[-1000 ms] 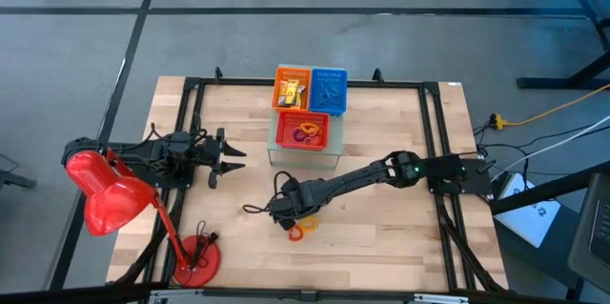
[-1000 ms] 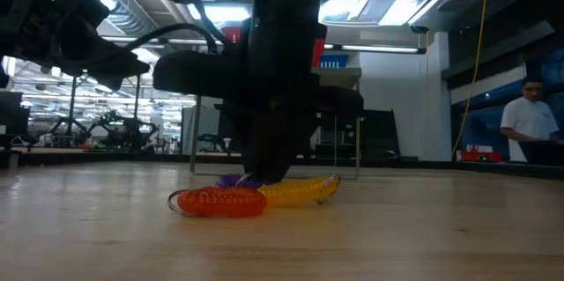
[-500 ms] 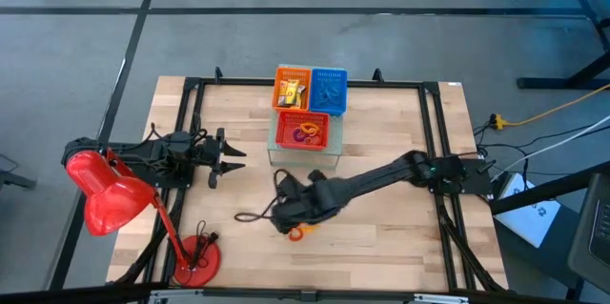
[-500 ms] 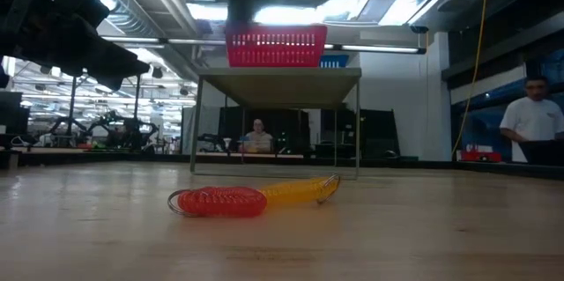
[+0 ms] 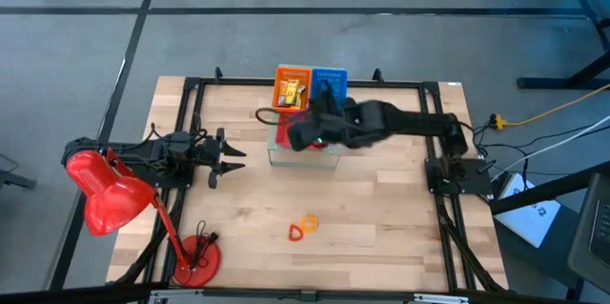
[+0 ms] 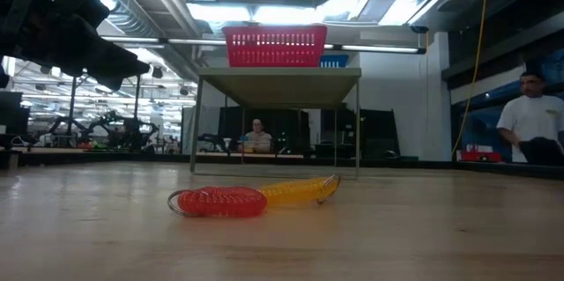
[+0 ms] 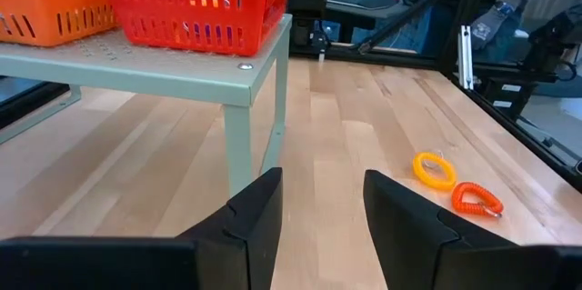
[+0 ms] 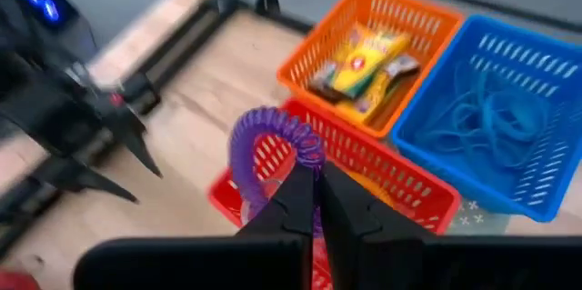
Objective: Pick & Place Office Desk Supplies
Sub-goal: Put the spring keychain into the red bin, then put the yellow spring keychain into the red bin
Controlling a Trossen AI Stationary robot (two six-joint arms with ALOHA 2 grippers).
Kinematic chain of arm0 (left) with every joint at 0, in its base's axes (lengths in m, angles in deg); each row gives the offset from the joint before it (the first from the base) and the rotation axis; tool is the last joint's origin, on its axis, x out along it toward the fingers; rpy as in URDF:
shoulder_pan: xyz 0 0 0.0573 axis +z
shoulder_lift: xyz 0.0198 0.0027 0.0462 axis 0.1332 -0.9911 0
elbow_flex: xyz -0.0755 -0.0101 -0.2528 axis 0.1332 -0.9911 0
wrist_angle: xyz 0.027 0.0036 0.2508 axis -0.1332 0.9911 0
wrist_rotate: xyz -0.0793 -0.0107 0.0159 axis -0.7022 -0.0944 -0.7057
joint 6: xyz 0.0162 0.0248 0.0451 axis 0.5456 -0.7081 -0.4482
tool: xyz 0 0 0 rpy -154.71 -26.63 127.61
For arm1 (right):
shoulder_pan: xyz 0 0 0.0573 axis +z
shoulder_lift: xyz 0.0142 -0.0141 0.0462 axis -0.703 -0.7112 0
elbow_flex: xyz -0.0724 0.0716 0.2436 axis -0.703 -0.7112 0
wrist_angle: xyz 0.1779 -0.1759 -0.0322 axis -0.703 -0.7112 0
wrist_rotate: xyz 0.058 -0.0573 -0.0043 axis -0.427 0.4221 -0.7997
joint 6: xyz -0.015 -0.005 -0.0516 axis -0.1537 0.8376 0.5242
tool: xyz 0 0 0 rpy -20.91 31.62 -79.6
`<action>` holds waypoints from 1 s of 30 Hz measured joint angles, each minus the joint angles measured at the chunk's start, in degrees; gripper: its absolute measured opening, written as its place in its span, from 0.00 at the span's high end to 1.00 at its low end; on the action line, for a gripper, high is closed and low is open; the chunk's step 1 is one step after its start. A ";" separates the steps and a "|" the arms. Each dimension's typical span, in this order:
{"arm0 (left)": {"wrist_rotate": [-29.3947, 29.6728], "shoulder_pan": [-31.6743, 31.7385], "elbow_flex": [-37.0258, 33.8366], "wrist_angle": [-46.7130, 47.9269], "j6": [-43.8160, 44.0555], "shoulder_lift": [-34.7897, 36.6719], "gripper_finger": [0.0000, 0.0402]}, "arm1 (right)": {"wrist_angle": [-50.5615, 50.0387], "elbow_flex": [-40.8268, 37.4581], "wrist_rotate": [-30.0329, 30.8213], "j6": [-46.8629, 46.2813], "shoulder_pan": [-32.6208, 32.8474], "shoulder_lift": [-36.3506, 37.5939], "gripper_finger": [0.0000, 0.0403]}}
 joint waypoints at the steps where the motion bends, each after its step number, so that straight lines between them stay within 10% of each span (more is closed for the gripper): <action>1: 0.00 0.00 0.00 0.00 0.00 -0.02 0.63 | 0.22 0.00 -1.85 1.14 -1.15 -0.71 0.99; 15: 0.00 0.00 0.00 -0.02 0.00 0.00 0.63 | -0.95 -0.03 -11.20 8.68 -6.66 -10.80 0.96; 30: 0.00 0.00 0.00 -0.02 0.00 -0.02 0.63 | -0.85 -0.01 -10.84 8.48 -6.46 -10.57 0.53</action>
